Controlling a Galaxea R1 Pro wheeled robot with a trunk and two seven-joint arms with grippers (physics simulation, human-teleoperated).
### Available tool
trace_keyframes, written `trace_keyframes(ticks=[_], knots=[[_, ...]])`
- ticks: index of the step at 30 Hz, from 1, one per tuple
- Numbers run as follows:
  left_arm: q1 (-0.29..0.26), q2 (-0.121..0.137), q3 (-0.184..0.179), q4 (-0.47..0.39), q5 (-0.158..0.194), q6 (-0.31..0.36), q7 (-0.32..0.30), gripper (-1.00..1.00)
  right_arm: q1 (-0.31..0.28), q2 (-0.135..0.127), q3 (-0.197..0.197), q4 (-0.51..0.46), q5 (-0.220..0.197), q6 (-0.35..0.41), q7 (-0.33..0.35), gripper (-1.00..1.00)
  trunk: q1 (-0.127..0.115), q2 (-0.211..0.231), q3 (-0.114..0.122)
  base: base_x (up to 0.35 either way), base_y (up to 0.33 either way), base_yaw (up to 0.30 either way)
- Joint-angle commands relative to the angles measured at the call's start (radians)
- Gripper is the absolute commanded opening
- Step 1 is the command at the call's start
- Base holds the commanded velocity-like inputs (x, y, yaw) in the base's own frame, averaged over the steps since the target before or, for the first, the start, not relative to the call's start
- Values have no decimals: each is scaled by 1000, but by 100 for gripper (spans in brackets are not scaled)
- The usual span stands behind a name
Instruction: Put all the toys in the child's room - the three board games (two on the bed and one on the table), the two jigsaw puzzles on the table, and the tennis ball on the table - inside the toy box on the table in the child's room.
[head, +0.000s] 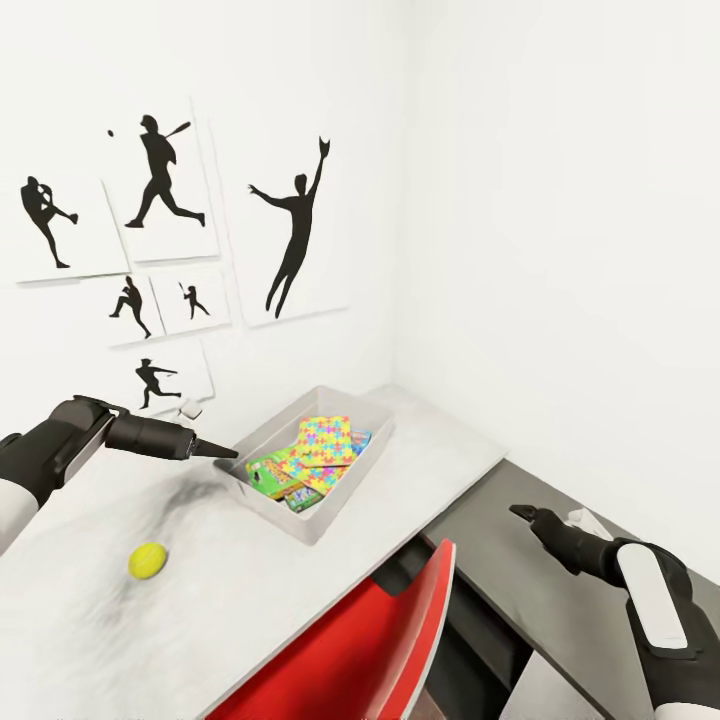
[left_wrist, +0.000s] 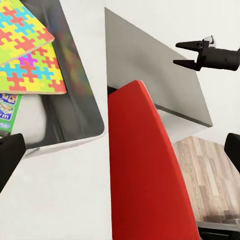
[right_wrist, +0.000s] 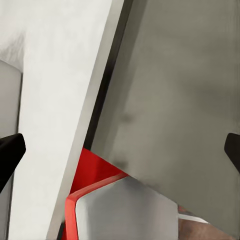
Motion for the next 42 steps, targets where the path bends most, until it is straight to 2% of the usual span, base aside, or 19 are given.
trace_keyframes(ticks=[1, 42], knots=[[-2, 1, -6, 0, 6, 10, -1, 100, -1, 0, -1, -1, -11, 4, -9, 100, 0, -1, -1, -19, 0, 0], [-2, 1, -6, 0, 5, 10, -1, 100, -1, 0, -10, -1, -18, 3, -9, 100, 0, -1, 11, -51, 0, 0]])
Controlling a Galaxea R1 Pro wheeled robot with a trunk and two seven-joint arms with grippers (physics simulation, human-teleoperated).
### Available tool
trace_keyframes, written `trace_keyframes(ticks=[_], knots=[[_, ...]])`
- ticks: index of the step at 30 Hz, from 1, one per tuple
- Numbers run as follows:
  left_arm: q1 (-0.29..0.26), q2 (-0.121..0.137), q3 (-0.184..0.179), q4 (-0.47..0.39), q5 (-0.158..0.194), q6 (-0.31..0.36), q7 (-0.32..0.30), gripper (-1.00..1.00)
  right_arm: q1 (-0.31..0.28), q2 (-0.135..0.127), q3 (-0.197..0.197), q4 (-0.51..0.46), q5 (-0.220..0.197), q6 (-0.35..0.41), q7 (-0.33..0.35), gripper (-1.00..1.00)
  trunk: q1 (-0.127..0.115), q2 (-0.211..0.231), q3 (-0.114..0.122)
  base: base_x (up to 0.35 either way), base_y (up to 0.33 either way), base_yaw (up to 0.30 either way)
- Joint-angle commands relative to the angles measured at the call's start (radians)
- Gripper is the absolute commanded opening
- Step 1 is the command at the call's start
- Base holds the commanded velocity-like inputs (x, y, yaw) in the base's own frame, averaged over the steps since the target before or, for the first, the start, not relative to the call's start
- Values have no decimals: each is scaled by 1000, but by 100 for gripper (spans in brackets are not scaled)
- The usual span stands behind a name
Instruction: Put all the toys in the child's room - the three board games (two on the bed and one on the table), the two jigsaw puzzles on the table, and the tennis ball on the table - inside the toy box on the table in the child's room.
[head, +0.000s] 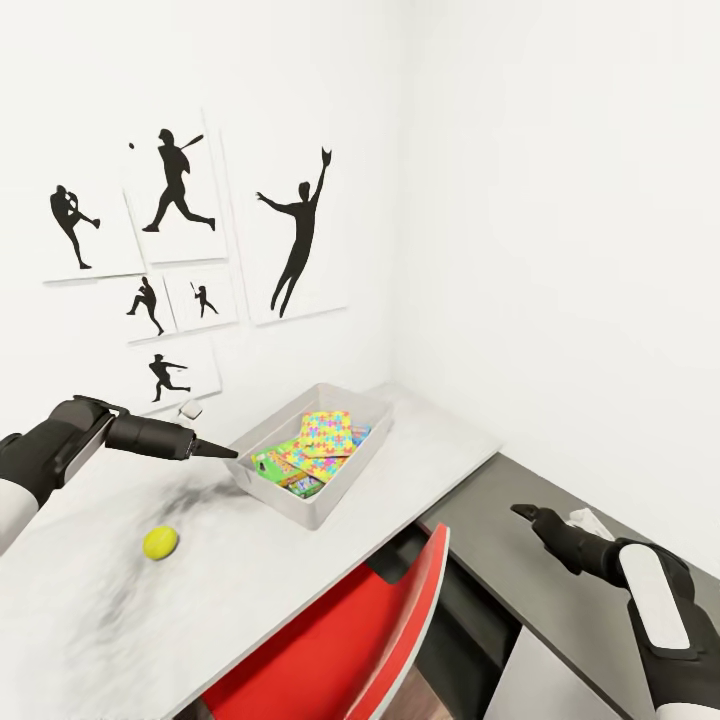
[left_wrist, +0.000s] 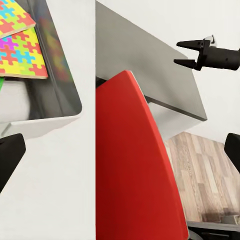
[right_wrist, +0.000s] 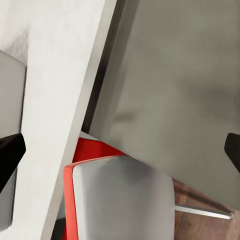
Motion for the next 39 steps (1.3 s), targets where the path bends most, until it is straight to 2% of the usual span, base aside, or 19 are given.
trace_keyframes(ticks=[1, 11, 28, 36, 39], knots=[[-2, 1, -6, 0, 6, 11, -1, 100, -1, 0, -1, -1, -11, 3, -10, 100, 0, -1, -1, 0, 0, 0], [-2, 1, -6, 0, 6, 11, -1, 100, -1, 0, -1, -1, -10, 3, -10, 100, 0, -1, 0, -164, 0, 28], [-1, 1, -6, 0, 6, 11, 0, 100, -1, -1, -1, -2, -10, 5, -9, 100, 0, -1, 19, -36, 0, 189], [0, 0, -5, 0, 6, 11, 0, 100, -1, -7, -11, -36, -9, 4, -12, 100, 0, -1, 22, 0, 0, 79], [-1, 0, -4, 0, 6, 11, 0, 100, -8, -13, -25, -91, -8, 14, -17, 100, 0, -1, 23, 0, 0, 11]])
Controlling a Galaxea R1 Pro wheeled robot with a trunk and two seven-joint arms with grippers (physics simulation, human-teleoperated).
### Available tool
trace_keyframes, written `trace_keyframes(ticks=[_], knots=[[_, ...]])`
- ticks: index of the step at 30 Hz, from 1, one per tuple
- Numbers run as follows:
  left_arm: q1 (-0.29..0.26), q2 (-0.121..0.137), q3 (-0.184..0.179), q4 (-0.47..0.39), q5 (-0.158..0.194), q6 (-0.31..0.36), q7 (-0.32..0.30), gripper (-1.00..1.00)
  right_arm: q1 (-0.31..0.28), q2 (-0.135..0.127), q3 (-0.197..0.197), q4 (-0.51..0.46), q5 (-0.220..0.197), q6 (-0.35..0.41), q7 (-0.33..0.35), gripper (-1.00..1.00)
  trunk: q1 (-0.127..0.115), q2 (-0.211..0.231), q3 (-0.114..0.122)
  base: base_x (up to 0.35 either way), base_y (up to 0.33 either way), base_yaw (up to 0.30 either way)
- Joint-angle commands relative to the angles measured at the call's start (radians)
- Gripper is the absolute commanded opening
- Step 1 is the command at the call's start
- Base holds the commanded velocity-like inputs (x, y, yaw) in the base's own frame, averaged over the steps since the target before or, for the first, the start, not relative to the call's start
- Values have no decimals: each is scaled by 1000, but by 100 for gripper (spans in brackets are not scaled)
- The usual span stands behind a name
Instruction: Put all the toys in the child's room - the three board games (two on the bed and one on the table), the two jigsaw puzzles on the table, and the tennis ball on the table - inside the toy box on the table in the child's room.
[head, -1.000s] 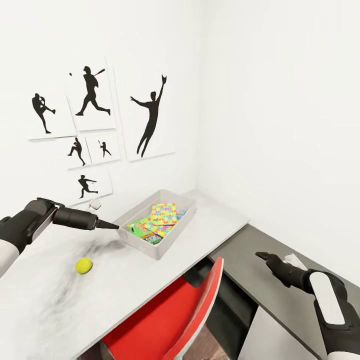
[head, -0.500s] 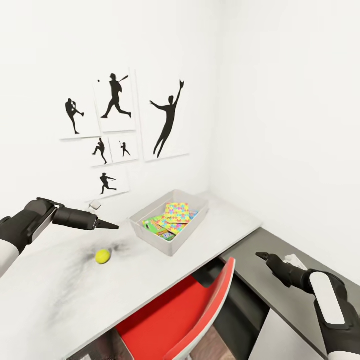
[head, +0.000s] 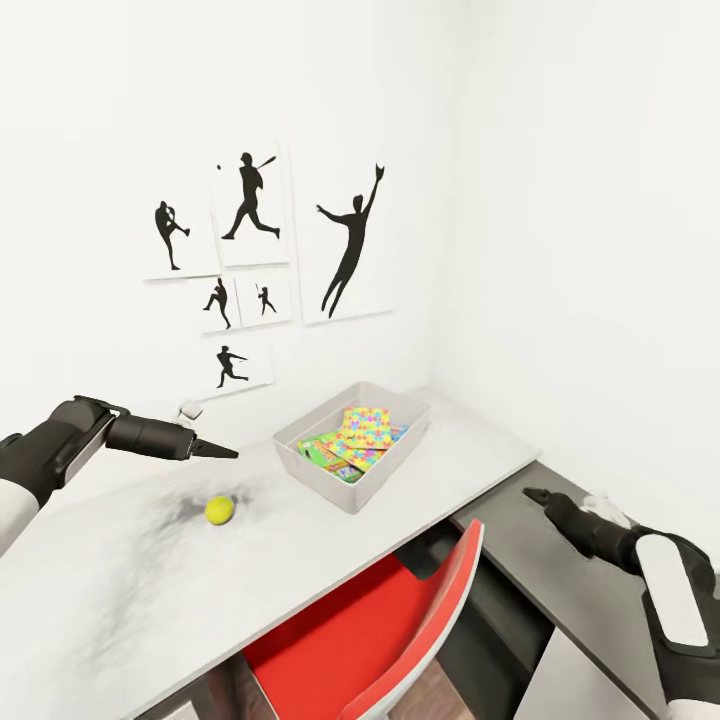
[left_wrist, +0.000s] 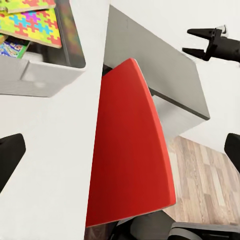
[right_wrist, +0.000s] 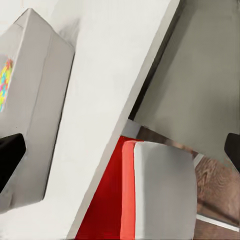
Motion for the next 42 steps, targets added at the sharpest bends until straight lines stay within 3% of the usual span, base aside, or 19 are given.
trace_keyframes(ticks=[1, 9, 15, 23, 29, 42], knots=[[-2, 1, -6, 0, 6, 11, -1, 100, -3, -3, -3, -15, -9, 7, -11, 100, 0, -1, -1, 0, 0, 6], [-2, 2, -6, 0, 6, 11, -1, 100, -93, -27, -10, -76, -4, 92, -50, 100, 0, -1, -1, 0, 0, 2], [-1, 2, -2, 0, 6, 11, -1, 100, -221, -31, -2, -73, -6, 140, -154, 100, 0, -1, -1, 0, 0, 0], [-1, 2, -1, 0, 5, 11, -2, 100, -308, -30, 30, -51, -7, 147, -240, 100, 0, -1, -1, 0, 0, 0], [-1, 3, 0, 0, 4, 11, -2, 100, -314, -17, 64, -84, -9, 143, -273, 100, 0, -1, -1, -1, 0, 0], [-1, 3, 1, 0, 4, 11, -3, 100, -304, -13, 76, -104, -3, 140, -275, 100, 0, -1, -1, -181, 0, 12]])
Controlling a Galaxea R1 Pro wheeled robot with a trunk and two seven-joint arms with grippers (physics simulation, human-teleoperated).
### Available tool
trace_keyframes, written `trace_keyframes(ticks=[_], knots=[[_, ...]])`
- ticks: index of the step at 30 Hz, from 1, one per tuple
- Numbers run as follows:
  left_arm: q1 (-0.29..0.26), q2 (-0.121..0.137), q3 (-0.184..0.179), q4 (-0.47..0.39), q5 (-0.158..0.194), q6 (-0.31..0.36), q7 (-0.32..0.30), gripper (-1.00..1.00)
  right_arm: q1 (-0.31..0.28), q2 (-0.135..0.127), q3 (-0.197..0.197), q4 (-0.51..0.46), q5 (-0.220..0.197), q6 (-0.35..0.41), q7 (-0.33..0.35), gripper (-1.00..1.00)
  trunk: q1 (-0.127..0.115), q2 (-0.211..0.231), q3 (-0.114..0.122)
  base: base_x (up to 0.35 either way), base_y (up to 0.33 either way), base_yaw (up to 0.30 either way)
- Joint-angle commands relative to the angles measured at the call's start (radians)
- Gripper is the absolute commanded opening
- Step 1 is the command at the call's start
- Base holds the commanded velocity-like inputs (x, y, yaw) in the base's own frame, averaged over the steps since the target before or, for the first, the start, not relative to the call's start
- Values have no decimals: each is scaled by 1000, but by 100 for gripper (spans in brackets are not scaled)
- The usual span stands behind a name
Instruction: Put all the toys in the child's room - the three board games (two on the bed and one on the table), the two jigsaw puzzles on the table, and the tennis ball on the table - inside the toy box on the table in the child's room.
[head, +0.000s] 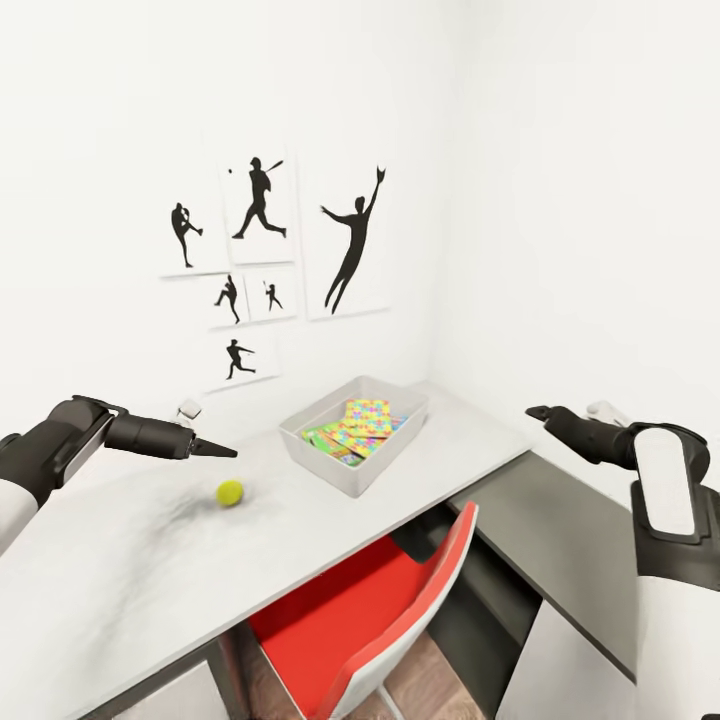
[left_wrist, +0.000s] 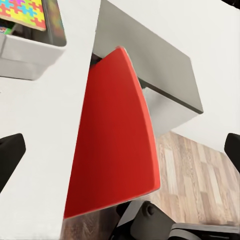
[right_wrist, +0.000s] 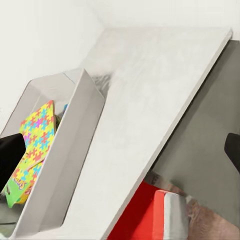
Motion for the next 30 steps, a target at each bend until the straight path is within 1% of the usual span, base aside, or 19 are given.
trace_keyframes(ticks=[1, 5, 10, 14, 17, 20, 21, 26, 30], knots=[[-2, 1, -6, 0, 6, 11, -1, 100, -1, 0, 8, -1, -10, 1, -10, 100, 0, -1, -2, -116, 0, 165], [-2, 2, -5, 0, 6, 11, -1, 100, -1, 0, 39, -2, -9, -4, -11, 100, 0, -1, -2, -57, 0, 233], [-2, 5, -6, 0, 6, 11, -1, 100, -1, 1, 54, -2, -8, -5, -18, 100, 0, -1, -2, -73, 17, 273], [-2, 10, -6, 0, 6, 11, -1, 100, -2, 6, 71, -2, -9, -6, -52, 100, 0, -1, -2, -133, 127, 286], [-2, 13, -6, 1, 7, 11, -1, 100, -2, 17, 106, -2, -10, -7, -103, 100, 0, -1, -2, -113, 113, 289], [-2, 14, -6, 1, 7, 11, -1, 100, -3, 24, 127, -2, -10, -7, -127, 100, 0, -1, -2, -48, 47, 289], [-2, 14, -6, 1, 7, 11, -1, 100, -4, 30, 137, -2, -10, -7, -137, 100, 0, -1, -2, -25, 25, 290], [-2, 15, -6, 3, 7, 11, -1, 100, -8, 52, 153, -2, -11, -7, -152, 100, 0, -1, -2, -11, 11, 290], [-2, 19, -6, 3, 7, 11, -1, 100, -12, 66, 156, -1, -11, -7, -155, 100, 0, -1, -3, -7, 32, 288]])
